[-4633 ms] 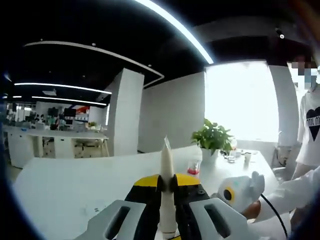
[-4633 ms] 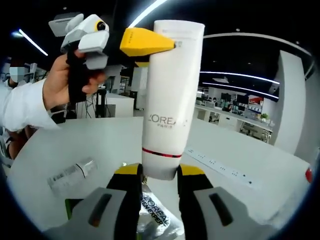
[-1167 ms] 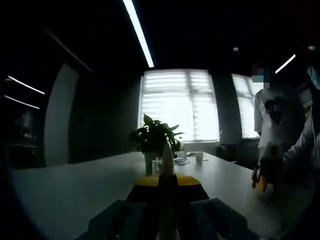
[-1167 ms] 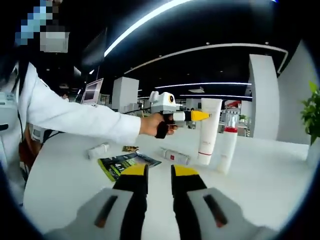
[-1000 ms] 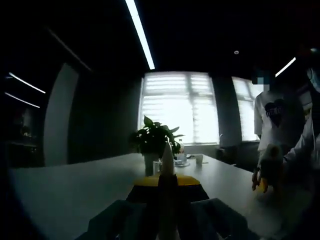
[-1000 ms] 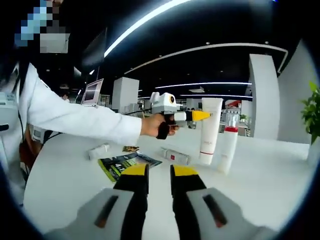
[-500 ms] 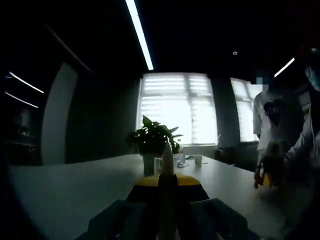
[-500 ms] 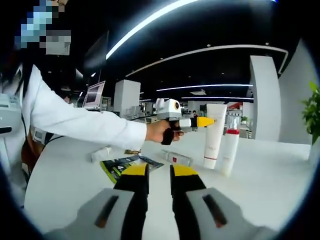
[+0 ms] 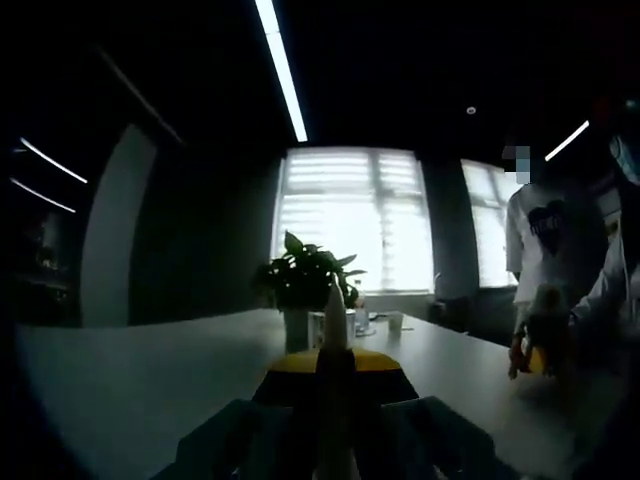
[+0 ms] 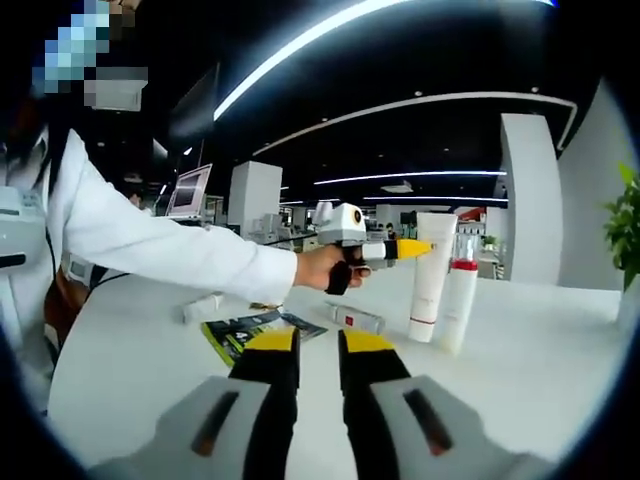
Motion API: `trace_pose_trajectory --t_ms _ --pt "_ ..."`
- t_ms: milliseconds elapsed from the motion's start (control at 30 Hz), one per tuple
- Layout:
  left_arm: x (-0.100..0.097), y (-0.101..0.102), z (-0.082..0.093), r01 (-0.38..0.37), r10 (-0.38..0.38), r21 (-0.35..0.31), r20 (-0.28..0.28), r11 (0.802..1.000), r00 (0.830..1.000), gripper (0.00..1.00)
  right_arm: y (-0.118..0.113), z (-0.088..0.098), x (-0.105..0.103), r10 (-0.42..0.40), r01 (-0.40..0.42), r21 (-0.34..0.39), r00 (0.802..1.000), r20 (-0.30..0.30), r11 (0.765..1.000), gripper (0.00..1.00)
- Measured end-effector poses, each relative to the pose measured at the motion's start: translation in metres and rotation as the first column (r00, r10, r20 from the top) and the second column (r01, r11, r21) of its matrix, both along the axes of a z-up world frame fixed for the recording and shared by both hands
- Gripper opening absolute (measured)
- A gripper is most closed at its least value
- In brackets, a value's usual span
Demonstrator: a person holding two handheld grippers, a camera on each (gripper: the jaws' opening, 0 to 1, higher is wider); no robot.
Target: Arrange the skincare products in the storage area until every visible bottle or jar stands upright without overlapping.
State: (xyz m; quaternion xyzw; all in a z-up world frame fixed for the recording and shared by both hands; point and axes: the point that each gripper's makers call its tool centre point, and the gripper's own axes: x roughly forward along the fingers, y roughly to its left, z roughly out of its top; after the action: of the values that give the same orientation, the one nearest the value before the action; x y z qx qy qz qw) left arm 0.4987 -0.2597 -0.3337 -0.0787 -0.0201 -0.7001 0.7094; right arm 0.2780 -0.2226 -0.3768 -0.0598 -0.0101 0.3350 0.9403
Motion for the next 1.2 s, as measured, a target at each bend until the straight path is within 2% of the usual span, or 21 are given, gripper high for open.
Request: trace_pose_trajectory --t_ms 267,633,1200 --pt "-0.0002 0.0 -0.0024 0.0 0.0 -0.002 0.003 1.0 1.0 0.04 -0.0014 -0.0041 -0.001 -0.004 0.004 0.004 1.0 -0.008 1.0 0.14" --pt "-0.0023 -0.0018 -0.0036 0.001 -0.001 -0.019 -0.022 1.0 1.0 0.06 -0.0025 -0.0028 -0.0009 -0.008 0.008 0.001 1.0 0.001 1.0 0.13" --pt "0.0038 0.0007 -0.0037 -0.002 0.003 0.029 -0.035 1.0 0.999 0.08 -0.005 -0.0021 -0.0018 -0.016 0.016 0.002 1.0 0.009 1.0 0.12"
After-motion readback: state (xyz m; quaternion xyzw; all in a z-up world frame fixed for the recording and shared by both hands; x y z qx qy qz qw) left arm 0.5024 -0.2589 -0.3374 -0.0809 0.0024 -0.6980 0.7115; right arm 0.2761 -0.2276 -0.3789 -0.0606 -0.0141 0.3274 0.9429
